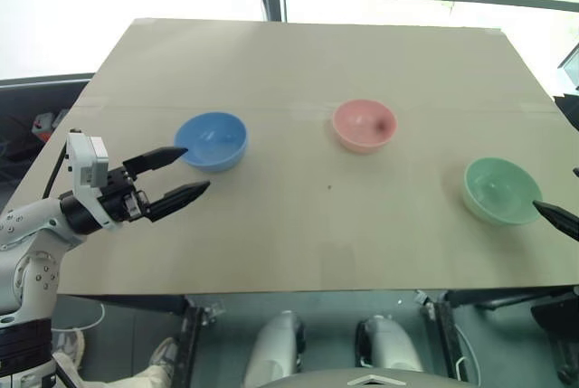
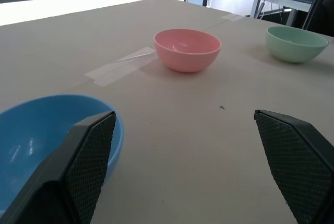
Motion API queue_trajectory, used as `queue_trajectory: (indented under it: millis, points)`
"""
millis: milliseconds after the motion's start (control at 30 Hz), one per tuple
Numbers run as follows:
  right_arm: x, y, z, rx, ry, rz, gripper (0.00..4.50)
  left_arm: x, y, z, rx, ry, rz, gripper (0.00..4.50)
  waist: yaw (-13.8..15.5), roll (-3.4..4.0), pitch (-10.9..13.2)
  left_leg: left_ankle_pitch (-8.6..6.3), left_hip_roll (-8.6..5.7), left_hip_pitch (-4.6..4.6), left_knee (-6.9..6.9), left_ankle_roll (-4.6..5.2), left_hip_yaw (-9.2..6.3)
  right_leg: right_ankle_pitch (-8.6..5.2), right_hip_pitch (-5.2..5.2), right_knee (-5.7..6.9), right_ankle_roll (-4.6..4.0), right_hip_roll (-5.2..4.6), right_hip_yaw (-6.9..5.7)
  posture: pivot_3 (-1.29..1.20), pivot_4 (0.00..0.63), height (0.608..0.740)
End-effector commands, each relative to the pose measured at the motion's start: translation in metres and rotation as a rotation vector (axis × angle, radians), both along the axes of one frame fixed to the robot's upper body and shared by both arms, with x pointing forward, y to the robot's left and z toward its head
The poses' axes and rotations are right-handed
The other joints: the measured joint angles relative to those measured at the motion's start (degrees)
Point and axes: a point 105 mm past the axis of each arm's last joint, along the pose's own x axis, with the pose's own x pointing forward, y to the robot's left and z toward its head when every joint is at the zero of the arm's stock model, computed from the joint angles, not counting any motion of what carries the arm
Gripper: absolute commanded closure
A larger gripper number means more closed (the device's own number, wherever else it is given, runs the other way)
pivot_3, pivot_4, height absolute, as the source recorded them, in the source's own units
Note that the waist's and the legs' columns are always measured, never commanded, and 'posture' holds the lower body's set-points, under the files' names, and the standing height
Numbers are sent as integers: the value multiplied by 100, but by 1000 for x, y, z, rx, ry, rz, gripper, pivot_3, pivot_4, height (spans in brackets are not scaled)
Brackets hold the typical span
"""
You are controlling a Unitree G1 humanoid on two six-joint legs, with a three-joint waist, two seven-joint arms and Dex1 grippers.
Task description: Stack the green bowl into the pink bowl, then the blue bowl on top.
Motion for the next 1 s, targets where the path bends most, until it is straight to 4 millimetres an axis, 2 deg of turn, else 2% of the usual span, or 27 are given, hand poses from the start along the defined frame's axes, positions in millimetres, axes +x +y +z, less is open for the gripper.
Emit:
queue_trajectory:
  millis: [33, 400, 467, 633, 733, 767, 900, 1000]
  points:
    - [2, 8, 9, 1, -34, 18, 52, 0, 0, 9, 20, -22, 10, 0, -1, 0, 0, 0, 0, 0, 0, 0, 0, 0, 0, 0, 0, 0, 0, 0, 150, 740]
    - [11, 23, 9, 21, -37, 50, 52, 1, -6, 6, 3, -16, 2, 0, 1, -1, 0, 0, -1, 0, 1, 0, 1, 0, 0, 2, 0, -2, 1, 0, 150, 740]
    - [16, 32, 11, 36, -58, 84, 52, 2, -10, 6, -5, -17, -3, 0, -5, -1, 0, 0, -1, 1, 1, 0, 1, 0, 0, 2, 0, -1, 2, 0, 150, 740]
    - [46, 91, 3, 56, -65, 240, 52, 2, -30, 1, -11, -29, -54, 0, -42, -3, -1, 1, 3, 16, 2, -1, 15, 0, 1, 15, 0, 1, 18, 0, 150, 740]
    - [65, 133, -4, 0, -70, 363, 52, 1, -41, 0, -22, -31, -92, 0, -34, -4, 1, 1, 2, 15, 2, -1, 19, 1, -4, 17, -1, 1, 22, 0, 150, 740]
    - [69, 142, -6, -13, -71, 384, 52, 1, -43, 0, -23, -31, -101, 0, -32, -5, 0, 1, 2, 12, 2, -1, 19, 1, -7, 16, -1, 2, 22, 0, 150, 740]
    - [95, 190, -16, -150, -153, 516, 52, -4, -49, -3, -28, -24, -122, 0, -21, -3, 2, 1, -2, -2, 0, -1, 18, 1, -19, 9, -1, 2, 18, 0, 150, 740]
    - [119, 217, -30, -285, -217, 583, 52, -7, -48, -4, -31, -20, -113, 0, -23, -6, 3, 1, -5, -12, 0, 0, 19, 1, -27, 8, 0, 2, 17, 0, 150, 740]
